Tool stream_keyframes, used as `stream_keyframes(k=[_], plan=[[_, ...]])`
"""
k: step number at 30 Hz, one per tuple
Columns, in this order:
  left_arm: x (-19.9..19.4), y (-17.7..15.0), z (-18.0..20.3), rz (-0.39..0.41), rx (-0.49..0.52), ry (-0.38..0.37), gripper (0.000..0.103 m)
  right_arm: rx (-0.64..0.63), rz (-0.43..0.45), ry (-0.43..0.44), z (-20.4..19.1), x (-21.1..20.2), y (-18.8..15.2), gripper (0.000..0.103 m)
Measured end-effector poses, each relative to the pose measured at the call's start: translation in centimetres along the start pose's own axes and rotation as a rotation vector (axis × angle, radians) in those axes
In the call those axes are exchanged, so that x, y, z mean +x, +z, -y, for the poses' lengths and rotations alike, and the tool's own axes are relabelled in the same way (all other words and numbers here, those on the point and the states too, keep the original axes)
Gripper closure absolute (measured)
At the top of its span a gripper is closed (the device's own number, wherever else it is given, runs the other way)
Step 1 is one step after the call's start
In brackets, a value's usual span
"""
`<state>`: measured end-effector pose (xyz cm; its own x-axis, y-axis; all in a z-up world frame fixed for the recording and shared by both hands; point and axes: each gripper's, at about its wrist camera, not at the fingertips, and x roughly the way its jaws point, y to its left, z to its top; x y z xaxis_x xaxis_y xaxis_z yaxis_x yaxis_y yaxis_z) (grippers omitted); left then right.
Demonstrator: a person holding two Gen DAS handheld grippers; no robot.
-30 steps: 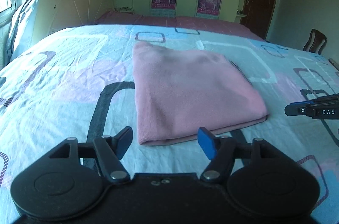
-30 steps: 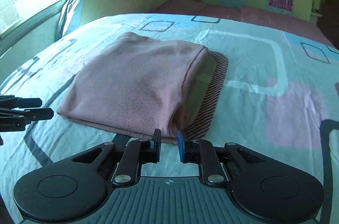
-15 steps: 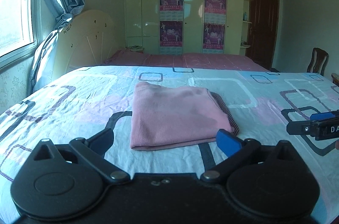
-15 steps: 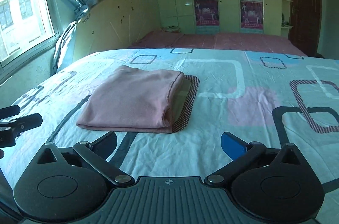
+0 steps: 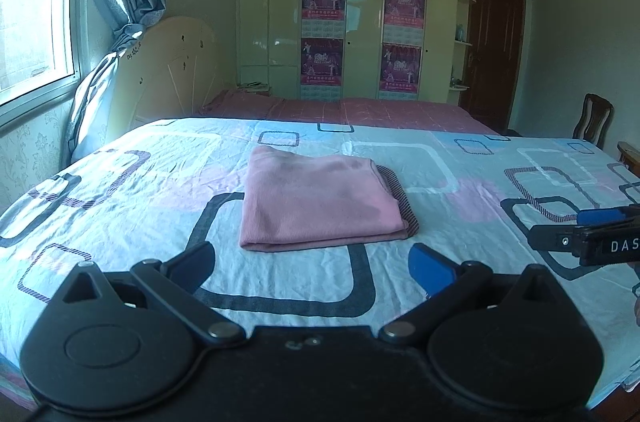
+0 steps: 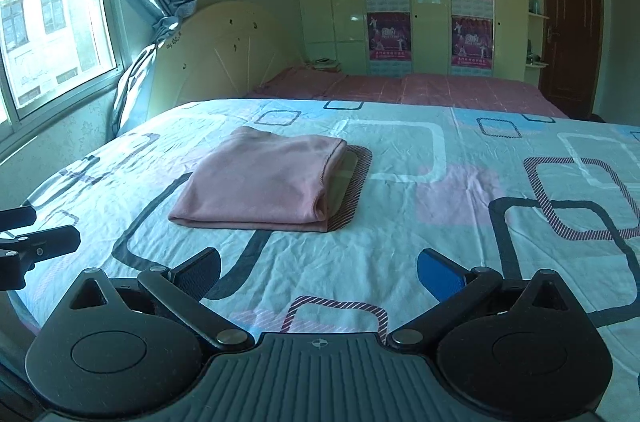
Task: Fold small clothes
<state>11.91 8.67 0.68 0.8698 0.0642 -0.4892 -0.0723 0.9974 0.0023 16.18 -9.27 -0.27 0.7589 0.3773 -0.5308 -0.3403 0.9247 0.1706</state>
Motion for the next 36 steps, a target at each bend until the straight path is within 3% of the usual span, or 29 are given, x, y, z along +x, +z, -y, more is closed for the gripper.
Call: stream_keyframes(k=[12,36], plan=[[-0.8,-0.3,0.8,0.011,0.022,-0.009,0.001,0.01,0.032,-0.003,-0.2,-2.0,-0.1,0.0],[-0.6,-0.4,0.7,0.013,0.007,-0.009,0.001,0.0,0.027,0.01,-0.1,-2.0,0.2,0.0]])
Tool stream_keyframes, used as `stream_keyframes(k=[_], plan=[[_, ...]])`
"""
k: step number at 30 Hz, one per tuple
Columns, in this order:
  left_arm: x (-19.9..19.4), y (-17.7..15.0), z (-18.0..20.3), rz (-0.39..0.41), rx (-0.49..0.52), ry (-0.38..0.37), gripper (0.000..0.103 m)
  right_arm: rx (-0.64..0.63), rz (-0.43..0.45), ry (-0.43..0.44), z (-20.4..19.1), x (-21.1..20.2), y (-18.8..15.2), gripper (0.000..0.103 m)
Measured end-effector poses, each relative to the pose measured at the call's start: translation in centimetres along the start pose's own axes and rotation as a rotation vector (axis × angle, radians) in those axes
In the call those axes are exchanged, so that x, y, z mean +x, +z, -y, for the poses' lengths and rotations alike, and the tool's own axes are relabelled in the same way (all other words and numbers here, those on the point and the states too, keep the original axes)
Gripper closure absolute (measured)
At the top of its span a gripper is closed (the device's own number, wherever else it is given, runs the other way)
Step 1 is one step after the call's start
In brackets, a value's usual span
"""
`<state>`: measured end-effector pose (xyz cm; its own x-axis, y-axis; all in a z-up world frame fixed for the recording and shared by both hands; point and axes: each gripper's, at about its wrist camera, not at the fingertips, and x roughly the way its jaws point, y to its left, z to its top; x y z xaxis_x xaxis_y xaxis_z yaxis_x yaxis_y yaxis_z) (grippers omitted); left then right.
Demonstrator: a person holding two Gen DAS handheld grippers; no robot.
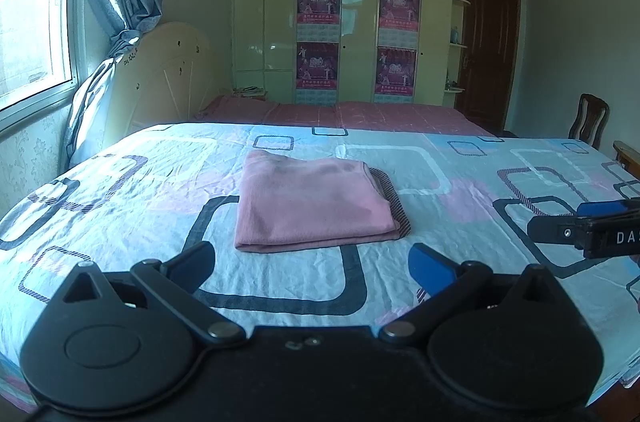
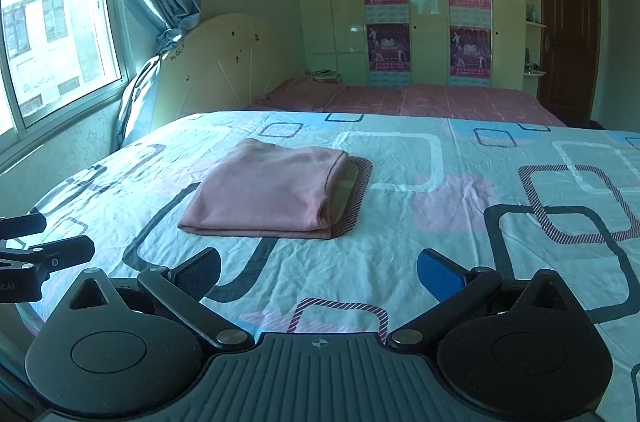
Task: Fold small clothes
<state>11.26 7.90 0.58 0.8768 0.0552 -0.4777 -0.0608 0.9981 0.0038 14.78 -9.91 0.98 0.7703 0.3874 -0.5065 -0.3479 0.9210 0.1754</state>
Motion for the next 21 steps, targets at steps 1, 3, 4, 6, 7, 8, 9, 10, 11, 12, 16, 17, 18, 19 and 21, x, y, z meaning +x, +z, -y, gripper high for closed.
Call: stream_keyframes(k=[1,3,4,6,7,8,9,10,11,12,16,17,18,19,21], plan=[[0.01,-0.01,-0.04,0.0,-0.002,0.0,0.001,-0.002,0.0,0.001,-0.08,0.02,-0.02,0.0],[0.01,-0.02,-0.05,0.0,-0.004,0.0,0.001,-0.004,0.0,0.005,-0.22,0.05,-0.05,0.0],[-0.03,-0.02,-0.08,0.002,-0.003,0.001,0.001,-0.005,-0.001,0.005,-0.27,0.08,-0.07,0.0],[-0.08,-0.04,-0.13,0.004,-0.002,0.003,0.001,-0.008,-0.003,0.007,-0.39,0.19,-0.13,0.0],[-0.08,-0.05,-0.17,0.004,-0.004,0.003,0.001,-0.01,-0.004,0.008,-0.45,0.21,-0.14,0.0],[-0.1,-0.06,-0.19,0.004,-0.006,0.003,0.001,-0.011,-0.004,0.007,-0.5,0.23,-0.13,0.0],[-0.13,-0.09,-0.22,0.004,-0.007,0.003,0.001,-0.01,-0.004,0.007,-0.5,0.23,-0.13,0.0],[-0.13,-0.07,-0.26,0.005,-0.008,0.004,0.001,-0.01,-0.003,0.008,-0.51,0.22,-0.13,0.0],[-0.14,-0.05,-0.25,0.005,-0.007,0.004,0.001,-0.01,-0.004,0.007,-0.51,0.23,-0.12,0.0],[-0.17,-0.07,-0.26,0.006,-0.006,0.003,0.001,-0.01,-0.004,0.006,-0.54,0.22,-0.13,0.0],[-0.16,-0.06,-0.26,0.007,-0.005,0.004,0.001,-0.01,-0.001,0.006,-0.56,0.18,-0.21,0.0],[-0.16,-0.06,-0.27,0.007,-0.005,0.002,0.001,-0.01,-0.001,0.006,-0.54,0.18,-0.2,0.0],[-0.16,-0.07,-0.26,0.007,-0.005,0.003,0.001,-0.01,-0.001,0.006,-0.58,0.18,-0.22,0.0],[-0.16,-0.08,-0.29,0.007,-0.004,0.003,0.001,-0.01,-0.002,0.006,-0.55,0.17,-0.2,0.0],[-0.16,-0.07,-0.27,0.006,-0.001,0.001,0.001,-0.008,-0.001,0.006,-0.61,0.13,-0.19,0.0]])
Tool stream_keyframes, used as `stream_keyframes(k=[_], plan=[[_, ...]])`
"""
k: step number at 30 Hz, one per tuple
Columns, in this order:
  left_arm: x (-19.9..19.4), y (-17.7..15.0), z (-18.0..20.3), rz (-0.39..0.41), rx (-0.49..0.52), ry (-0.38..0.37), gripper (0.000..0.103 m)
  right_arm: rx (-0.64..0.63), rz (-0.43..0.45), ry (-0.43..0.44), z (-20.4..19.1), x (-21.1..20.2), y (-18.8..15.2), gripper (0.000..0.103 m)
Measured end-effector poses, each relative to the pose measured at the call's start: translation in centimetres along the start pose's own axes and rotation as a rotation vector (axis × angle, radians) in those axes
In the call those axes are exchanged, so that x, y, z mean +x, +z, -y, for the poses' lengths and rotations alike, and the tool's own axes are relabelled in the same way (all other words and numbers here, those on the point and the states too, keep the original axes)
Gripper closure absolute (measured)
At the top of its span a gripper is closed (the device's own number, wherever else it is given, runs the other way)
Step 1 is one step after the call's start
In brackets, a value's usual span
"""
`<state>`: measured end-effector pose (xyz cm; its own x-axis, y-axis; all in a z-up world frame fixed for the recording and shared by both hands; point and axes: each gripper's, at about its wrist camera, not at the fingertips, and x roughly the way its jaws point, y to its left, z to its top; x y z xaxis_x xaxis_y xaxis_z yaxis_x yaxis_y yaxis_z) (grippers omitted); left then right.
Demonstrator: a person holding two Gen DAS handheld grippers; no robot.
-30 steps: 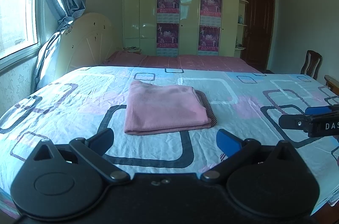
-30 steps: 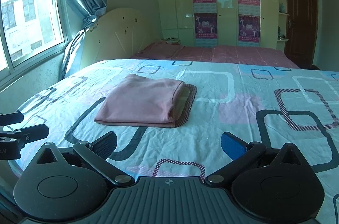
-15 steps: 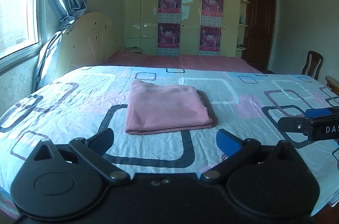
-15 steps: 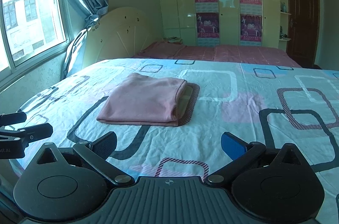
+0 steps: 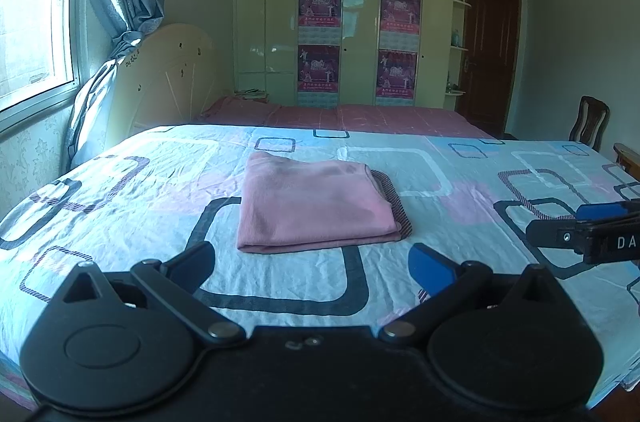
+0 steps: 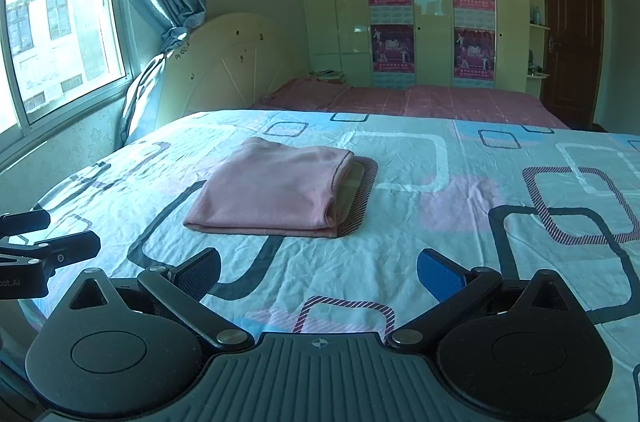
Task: Fold small clothes
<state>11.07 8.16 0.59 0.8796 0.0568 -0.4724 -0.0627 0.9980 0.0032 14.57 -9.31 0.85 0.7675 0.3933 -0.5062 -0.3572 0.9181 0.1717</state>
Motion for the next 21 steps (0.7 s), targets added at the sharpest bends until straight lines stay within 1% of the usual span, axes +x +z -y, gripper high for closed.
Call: stream_keyframes(k=[21], plan=[[-0.04,0.21,-0.13,0.012,0.015,0.001,0.001,-0.004,0.003,-0.002,-0.34,-0.08,0.26,0.0]])
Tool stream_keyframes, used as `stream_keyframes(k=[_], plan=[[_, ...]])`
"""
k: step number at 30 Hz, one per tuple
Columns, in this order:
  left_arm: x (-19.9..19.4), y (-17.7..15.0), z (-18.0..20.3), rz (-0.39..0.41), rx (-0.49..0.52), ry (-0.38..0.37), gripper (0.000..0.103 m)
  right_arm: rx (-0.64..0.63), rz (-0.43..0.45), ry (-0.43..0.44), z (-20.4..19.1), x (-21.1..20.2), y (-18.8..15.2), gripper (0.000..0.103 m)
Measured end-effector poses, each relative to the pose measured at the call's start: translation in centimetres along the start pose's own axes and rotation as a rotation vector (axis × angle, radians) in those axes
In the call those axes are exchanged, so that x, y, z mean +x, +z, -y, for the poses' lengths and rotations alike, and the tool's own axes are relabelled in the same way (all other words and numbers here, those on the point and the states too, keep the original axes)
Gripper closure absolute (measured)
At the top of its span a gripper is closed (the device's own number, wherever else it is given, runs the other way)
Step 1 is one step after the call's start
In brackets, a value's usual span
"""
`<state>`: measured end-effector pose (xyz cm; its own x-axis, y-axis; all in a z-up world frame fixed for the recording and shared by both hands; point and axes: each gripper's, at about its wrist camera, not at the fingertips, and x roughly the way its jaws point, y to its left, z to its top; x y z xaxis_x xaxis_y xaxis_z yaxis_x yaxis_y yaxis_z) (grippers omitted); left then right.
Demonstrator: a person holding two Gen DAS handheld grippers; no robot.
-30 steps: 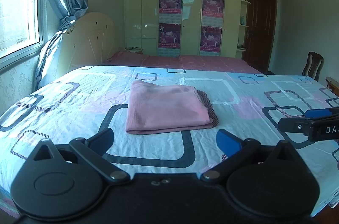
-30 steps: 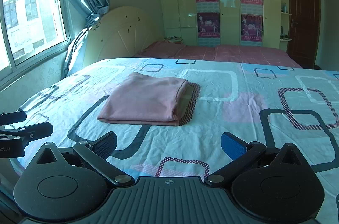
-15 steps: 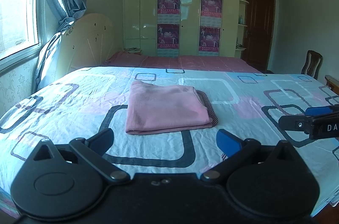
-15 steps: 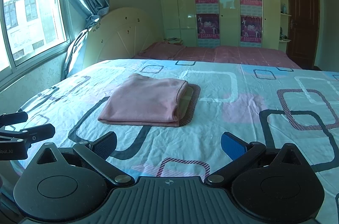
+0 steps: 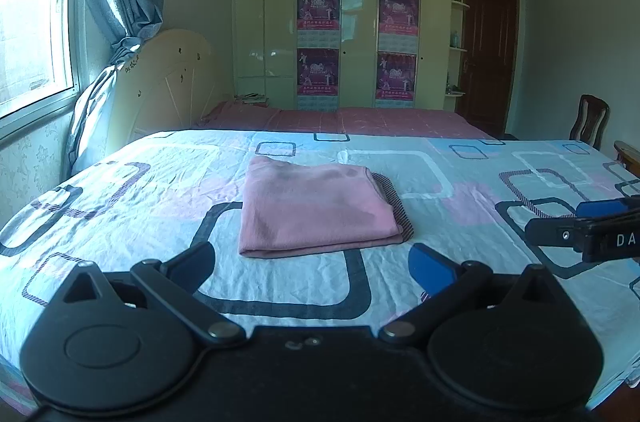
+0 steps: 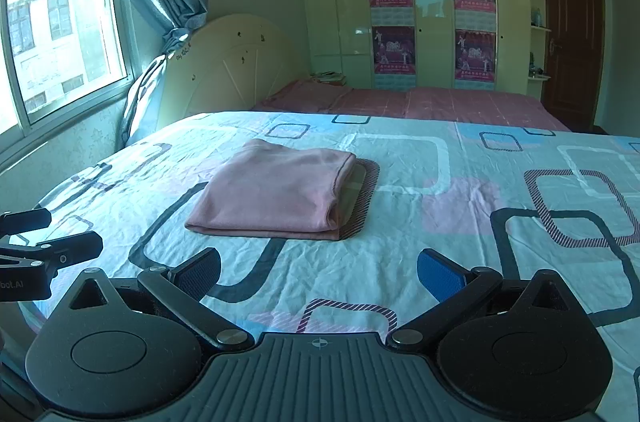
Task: Fold small clothes
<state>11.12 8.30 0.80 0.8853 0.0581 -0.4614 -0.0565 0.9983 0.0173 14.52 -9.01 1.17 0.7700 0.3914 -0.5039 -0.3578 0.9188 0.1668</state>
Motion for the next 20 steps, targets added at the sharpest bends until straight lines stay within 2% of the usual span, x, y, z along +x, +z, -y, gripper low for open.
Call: stream_keyframes(k=[15,20], plan=[[-0.28,-0.06,0.13,0.041,0.017,-0.025,0.001,-0.01,-0.001,0.0,-0.04,0.1,0.07,0.0],[-0.04,-0.06,0.32,0.033,0.018,-0.039,0.001,-0.016,-0.006,0.002,0.02,0.29,0.07,0.0]])
